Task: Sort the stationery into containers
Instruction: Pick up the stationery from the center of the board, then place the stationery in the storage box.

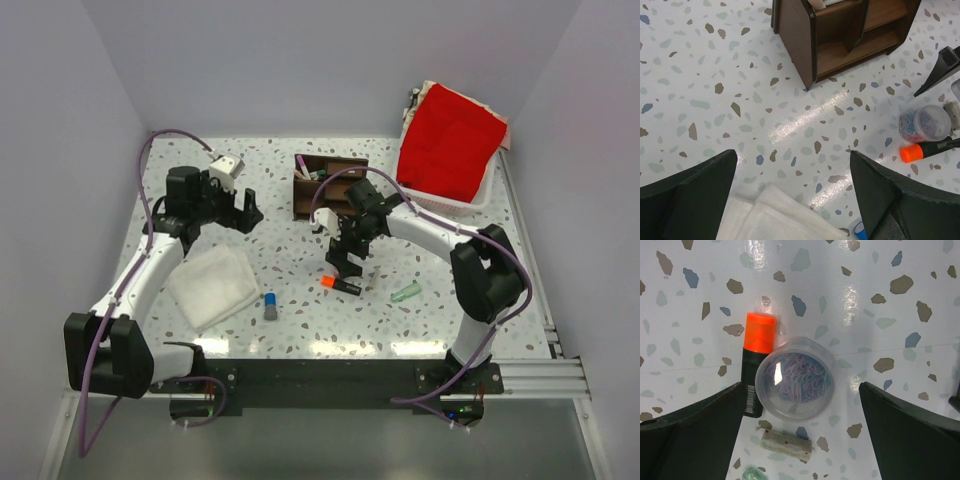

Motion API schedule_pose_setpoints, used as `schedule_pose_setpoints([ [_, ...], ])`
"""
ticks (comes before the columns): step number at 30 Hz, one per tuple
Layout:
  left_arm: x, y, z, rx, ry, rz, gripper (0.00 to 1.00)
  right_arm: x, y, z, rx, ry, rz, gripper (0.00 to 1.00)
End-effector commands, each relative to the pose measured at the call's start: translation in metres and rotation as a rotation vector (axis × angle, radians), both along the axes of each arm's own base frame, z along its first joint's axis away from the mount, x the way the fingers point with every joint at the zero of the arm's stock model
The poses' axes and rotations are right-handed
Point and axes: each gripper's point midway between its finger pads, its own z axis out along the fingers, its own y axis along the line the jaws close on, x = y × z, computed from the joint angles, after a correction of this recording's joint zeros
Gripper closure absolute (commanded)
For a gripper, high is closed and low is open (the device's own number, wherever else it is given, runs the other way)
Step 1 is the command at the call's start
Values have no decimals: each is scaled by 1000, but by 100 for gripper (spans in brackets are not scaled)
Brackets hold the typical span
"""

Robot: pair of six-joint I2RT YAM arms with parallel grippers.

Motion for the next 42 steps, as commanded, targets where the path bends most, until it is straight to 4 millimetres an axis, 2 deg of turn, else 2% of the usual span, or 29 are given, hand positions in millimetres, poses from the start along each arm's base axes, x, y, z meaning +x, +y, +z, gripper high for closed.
schedule_pose_setpoints([
  [1, 6, -2, 7, -33, -20, -7, 0, 16, 13, 8, 33, -60, 12, 1],
  [4, 6, -3, 5, -36, -16, -9, 0, 15, 13, 7, 33, -53, 11, 2],
  [8, 7, -3, 4, -38, -14, -8, 0, 11, 12, 2, 22, -28, 22, 8],
  [11, 7, -2, 4, -38, -13, -7, 0, 9, 11, 3, 23, -28, 22, 16],
  [16, 7, -2, 4, -46, -15, -5, 0, 10, 9, 7, 21, -46, 20, 41],
  [18, 7, -2, 4, -49, -14, -5, 0, 13, 8, 15, 24, -72, 13, 46],
  [20, 7, -3, 5, -53, -23, -7, 0, 15, 9, 27, 36, -86, 4, 47],
  [22, 8, -3, 8, -58, -33, -9, 0, 17, 11, 48, 59, -105, -17, 47],
  [24, 9, -5, 10, -63, -42, -15, 0, 27, 17, 80, 103, -150, -44, 47],
  [25, 10, -5, 12, -68, -47, -14, 0, 28, 16, 89, 104, -152, -53, 47],
  [26, 10, -6, 12, -73, -48, -19, 0, 37, 20, 109, 129, -192, -60, 47],
  [28, 12, -8, 16, -85, -62, -22, 0, 44, 18, 119, 124, -184, -103, 46],
  [29, 12, -9, 15, -89, -60, -25, 0, 55, 18, 135, 146, -207, -134, 46],
  [31, 15, -10, 18, -95, -70, -28, 0, 67, 14, 139, 145, -182, -216, 46],
  [32, 15, -10, 18, -97, -70, -32, 0, 76, 14, 149, 159, -190, -262, 46],
  [36, 17, -12, 23, -102, -83, -39, 0, 99, 6, 162, 149, -264, -348, 45],
  [42, 16, -12, 23, -104, -84, -43, 0, 131, -7, 166, 90, -373, -407, 43],
])
